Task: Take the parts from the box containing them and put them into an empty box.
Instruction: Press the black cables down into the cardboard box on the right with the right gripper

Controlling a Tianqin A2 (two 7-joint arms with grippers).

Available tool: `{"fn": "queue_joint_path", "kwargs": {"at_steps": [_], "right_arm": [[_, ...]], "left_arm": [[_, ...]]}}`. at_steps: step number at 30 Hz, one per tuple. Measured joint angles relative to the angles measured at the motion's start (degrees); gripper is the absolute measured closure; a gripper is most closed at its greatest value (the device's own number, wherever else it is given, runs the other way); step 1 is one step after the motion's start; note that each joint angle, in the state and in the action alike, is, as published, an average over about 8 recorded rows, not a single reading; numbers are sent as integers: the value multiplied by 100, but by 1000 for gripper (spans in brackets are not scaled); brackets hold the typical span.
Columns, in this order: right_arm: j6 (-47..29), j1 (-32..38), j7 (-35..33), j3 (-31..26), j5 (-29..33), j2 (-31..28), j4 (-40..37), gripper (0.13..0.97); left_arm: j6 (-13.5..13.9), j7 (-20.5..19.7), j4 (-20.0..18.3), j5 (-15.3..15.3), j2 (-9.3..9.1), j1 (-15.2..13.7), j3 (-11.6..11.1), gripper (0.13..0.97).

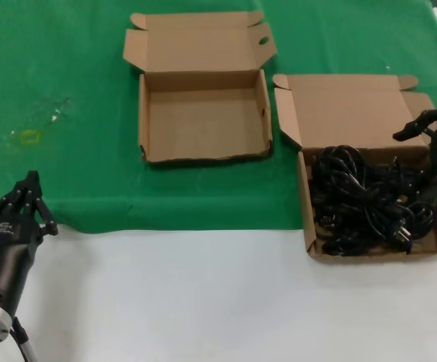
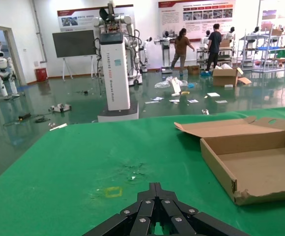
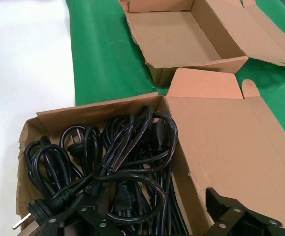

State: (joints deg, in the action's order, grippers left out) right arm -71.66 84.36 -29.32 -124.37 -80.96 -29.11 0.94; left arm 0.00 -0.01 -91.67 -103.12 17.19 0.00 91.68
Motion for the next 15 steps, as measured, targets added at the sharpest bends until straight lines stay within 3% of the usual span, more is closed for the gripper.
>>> {"fn": "queue_joint_path", "kwargs": {"at_steps": [9,15], "right_arm": [[22,-12,1,117,127,8,-9,461],[68,-3,11,176,197,33,-11,624]], "left_arm": [[0,0,0,0,0,0,0,953],[0,0,0,0,0,0,0,953]]}}
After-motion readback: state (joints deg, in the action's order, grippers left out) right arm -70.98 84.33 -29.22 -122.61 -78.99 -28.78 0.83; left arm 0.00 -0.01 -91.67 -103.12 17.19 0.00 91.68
